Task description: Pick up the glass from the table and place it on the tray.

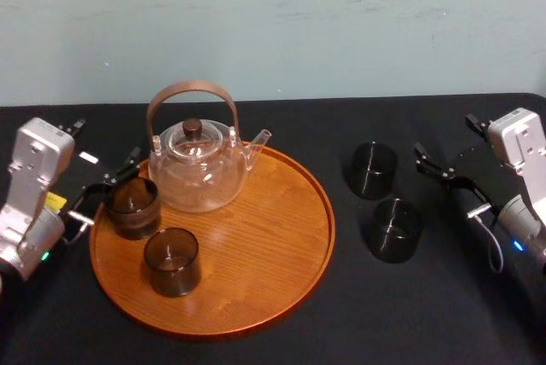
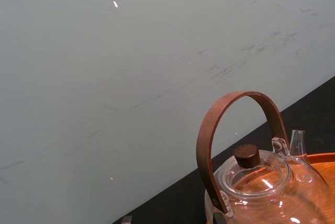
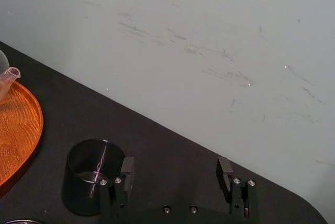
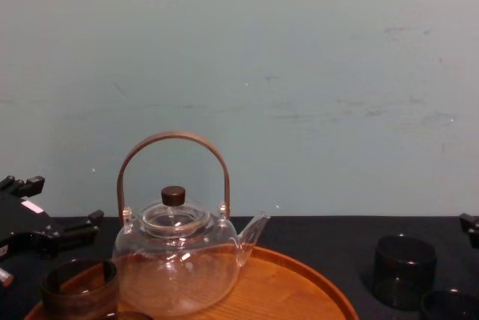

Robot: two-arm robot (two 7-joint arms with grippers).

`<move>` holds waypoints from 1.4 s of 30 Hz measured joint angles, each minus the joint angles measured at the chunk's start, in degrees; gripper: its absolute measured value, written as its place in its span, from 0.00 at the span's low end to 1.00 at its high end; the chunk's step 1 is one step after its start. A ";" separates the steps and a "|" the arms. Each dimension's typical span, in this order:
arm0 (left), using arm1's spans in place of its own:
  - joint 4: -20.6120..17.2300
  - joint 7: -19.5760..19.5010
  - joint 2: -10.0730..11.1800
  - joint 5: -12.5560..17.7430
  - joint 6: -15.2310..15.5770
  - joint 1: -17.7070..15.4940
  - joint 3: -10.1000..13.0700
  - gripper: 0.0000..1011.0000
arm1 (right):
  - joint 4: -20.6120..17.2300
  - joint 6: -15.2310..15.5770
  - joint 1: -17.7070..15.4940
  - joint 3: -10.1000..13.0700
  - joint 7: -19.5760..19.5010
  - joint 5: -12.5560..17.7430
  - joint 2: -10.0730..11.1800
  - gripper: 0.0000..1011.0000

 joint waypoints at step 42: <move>0.00 0.00 0.00 0.00 0.00 0.00 0.00 0.99 | 0.00 0.00 0.00 0.00 0.00 0.00 0.00 0.99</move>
